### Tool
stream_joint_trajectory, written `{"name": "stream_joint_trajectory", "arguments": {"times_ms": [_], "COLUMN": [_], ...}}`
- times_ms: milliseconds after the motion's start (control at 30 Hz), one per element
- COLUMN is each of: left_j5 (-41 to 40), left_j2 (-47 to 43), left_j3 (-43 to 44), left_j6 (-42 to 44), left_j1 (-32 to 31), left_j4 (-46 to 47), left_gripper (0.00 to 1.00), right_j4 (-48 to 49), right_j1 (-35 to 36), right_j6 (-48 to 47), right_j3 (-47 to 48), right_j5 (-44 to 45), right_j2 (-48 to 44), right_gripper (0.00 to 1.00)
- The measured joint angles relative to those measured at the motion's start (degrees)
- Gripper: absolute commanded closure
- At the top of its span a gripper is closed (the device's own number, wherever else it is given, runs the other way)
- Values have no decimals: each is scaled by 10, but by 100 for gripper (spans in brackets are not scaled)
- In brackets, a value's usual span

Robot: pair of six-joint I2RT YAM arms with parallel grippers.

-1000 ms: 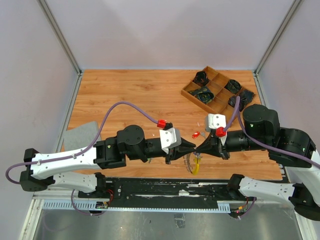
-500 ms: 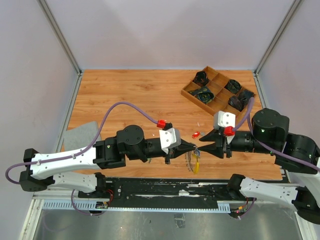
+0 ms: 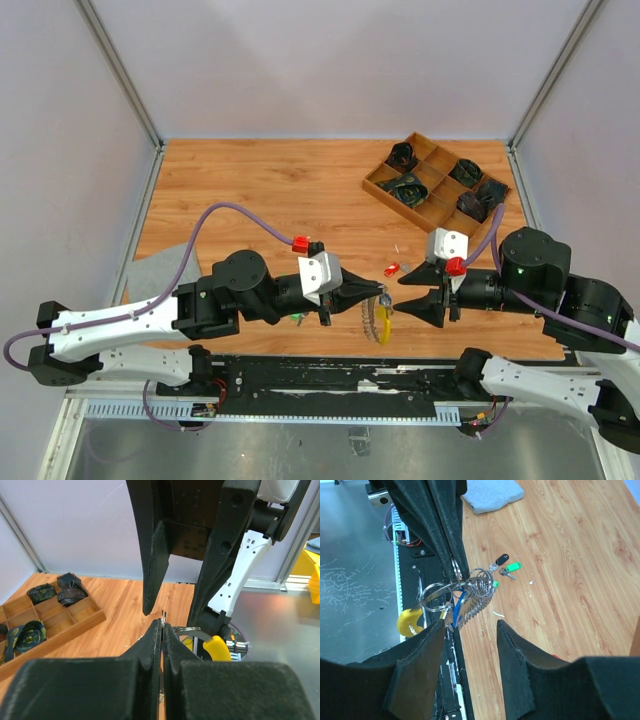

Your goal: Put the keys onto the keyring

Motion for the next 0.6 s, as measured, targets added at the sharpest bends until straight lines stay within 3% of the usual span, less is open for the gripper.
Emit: {"name": "stream_joint_trajectory", "arguments": {"times_ms": [267,600], "left_j5": [0,0], "left_j2": [0,0], "left_j3": [0,0], "left_j6": [0,0], "left_j1": [0,0], "left_j4": [1,1], "left_gripper": [99,99], "right_j4": [28,40], "right_j1": [0,0], "right_j6": [12,20], "right_j3": [-11,-26], "right_j5": [-18,-19], "right_j2": [3,5], "right_gripper": [52,66]}}
